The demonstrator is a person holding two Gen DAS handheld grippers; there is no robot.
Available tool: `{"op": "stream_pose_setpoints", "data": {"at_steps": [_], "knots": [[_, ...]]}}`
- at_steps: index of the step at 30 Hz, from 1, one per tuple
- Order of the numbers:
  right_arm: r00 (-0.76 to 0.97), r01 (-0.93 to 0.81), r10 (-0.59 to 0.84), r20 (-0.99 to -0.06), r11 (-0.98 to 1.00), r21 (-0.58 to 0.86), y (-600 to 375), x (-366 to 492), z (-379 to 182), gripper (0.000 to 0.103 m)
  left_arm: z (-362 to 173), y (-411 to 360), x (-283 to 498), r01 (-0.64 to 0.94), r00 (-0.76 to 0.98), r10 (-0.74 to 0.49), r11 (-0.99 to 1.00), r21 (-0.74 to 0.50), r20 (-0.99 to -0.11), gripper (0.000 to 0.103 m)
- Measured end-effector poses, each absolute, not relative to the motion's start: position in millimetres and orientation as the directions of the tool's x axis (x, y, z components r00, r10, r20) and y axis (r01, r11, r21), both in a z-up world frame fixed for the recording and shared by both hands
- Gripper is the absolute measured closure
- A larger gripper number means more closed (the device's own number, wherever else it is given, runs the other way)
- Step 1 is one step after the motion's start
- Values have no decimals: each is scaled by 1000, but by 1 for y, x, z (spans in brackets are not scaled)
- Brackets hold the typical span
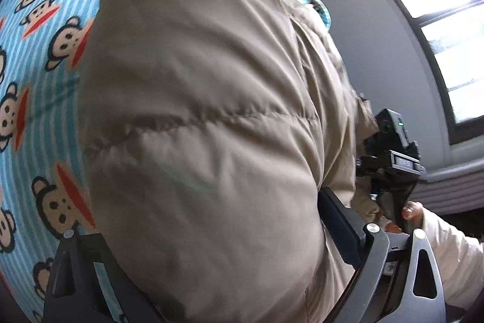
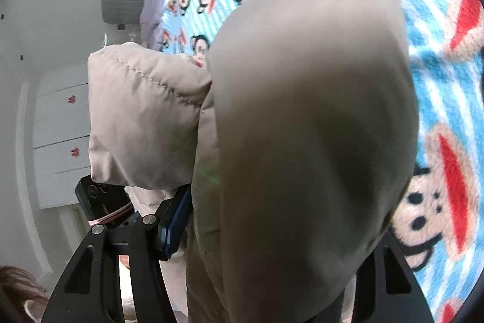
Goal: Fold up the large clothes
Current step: 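Grasp and lift the beige jacket bundle with both tools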
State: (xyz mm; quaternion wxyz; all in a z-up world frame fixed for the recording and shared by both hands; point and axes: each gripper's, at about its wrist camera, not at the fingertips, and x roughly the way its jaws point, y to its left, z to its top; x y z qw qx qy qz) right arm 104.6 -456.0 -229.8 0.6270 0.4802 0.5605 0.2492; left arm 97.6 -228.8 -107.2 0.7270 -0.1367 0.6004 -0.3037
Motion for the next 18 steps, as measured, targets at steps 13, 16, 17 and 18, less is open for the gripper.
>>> {"op": "stream_pose_setpoints", "data": {"at_steps": [13, 16, 17, 18], "knots": [[262, 147, 860, -437, 412, 899, -412, 110, -191, 40, -67, -160, 100, 319, 128, -661, 733, -601, -739, 6], [265, 129, 856, -443, 424, 896, -382, 117, -182, 40, -65, -121, 108, 319, 135, -672, 725, -611, -728, 6], [265, 124, 856, -445, 427, 896, -378, 112, -180, 40, -64, -107, 111, 321, 136, -675, 722, -613, -725, 6], [268, 119, 854, -446, 430, 895, -366, 114, -179, 40, -64, -89, 115, 322, 137, -678, 720, -615, -722, 6]]}}
